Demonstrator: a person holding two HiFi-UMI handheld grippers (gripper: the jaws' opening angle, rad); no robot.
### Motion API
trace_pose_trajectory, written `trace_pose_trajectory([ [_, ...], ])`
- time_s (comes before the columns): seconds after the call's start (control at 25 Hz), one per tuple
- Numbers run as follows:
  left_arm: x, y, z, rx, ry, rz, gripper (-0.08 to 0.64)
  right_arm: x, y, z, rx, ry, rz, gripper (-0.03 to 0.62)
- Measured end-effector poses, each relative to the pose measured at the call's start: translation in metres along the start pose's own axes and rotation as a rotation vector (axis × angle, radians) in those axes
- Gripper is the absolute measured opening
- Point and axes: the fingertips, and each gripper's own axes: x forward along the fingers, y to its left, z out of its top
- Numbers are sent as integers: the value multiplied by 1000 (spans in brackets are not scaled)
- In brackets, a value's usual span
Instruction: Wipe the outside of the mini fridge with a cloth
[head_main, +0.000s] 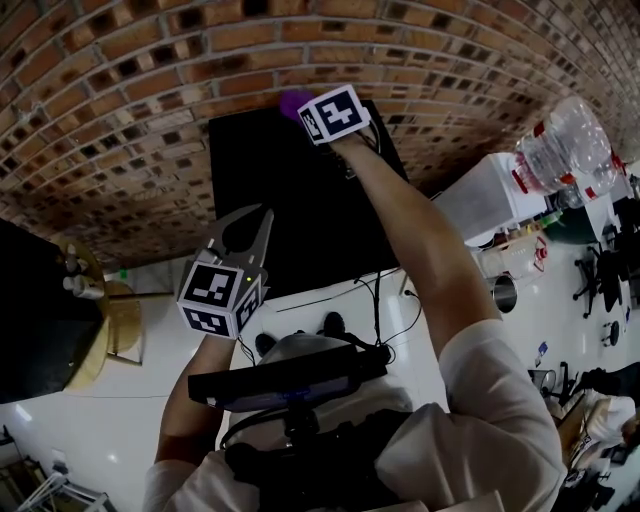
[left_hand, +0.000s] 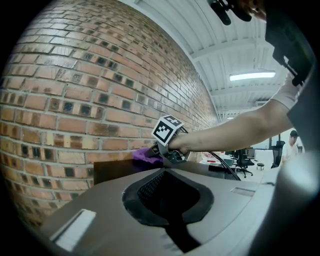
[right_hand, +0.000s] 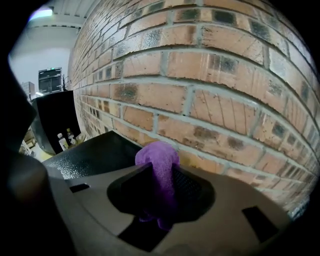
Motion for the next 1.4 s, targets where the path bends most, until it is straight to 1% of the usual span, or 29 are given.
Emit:
trace_pose_trajectory([
  [0.16,-1,1,-2,-1,1,8,9,-14,-19,-7,6,-11,-20,117],
  [0.6,0,6,0,-8,0,30,9,-41,-84,-47,54,25,-119,117],
  [0.92,0,8,-2,-18,7,49,9,-58,-117,-73,85,49,-192,117],
  [1.04,1,11,-4,-25,20,57,9,-67,-127,-76,100,42,-227,117],
  [1.16,3,10,-4,-27,24,44,9,-79,-134,-75,101,24,-258,117],
  [1.24,1,10,-2,-30,10,41,9,-86,-137,-73,104,13,-275,117],
  [1.36,-11,18,4,-26,-37,72,9,-99,-132,-67,113,-20,-278,117],
  [1.4,-17,21,5,-36,-49,82,9,-103,-130,-65,116,-30,-274,117],
])
